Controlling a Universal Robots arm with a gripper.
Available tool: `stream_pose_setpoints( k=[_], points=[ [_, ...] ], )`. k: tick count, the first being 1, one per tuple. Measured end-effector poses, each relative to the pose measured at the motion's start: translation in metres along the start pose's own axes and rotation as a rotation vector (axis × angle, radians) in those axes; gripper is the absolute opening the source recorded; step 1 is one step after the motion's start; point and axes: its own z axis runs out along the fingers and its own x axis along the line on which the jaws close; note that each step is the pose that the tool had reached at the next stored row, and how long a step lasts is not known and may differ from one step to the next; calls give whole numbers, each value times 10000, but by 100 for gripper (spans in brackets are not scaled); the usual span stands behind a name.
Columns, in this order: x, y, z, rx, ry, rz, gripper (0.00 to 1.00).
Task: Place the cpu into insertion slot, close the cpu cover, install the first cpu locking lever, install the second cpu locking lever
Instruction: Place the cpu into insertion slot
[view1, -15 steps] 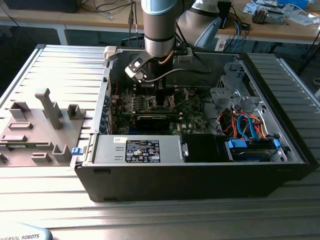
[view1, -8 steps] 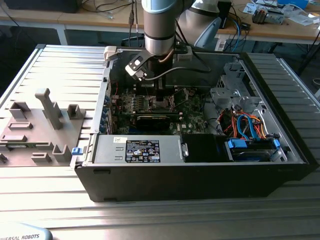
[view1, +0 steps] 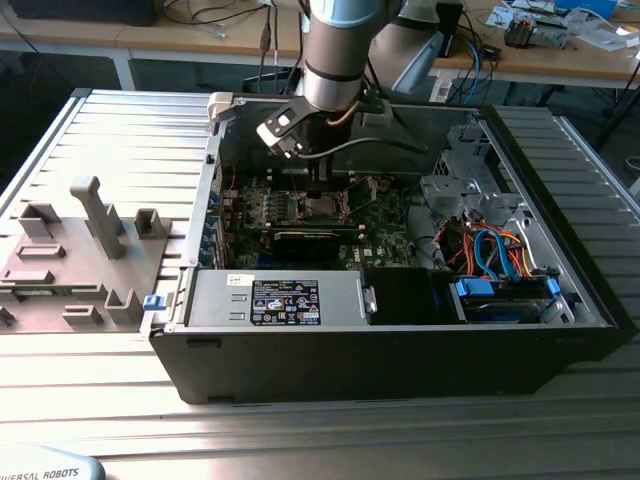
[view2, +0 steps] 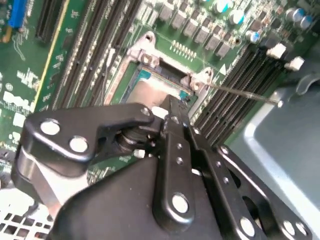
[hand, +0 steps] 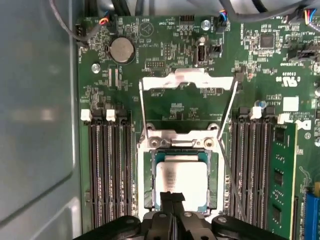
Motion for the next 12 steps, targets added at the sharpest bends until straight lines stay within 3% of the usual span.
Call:
stream_pose_setpoints(
  k=[3, 5, 8, 9, 12],
  points=[
    [-2, 3, -38, 12, -2, -13, 11],
    [2, -12, -252, 11, 2, -15, 11],
    [6, -27, -456, 11, 1, -15, 11],
    [7, -29, -491, 12, 1, -15, 11],
    [7, -29, -494, 11, 19, -16, 11]
  ],
)
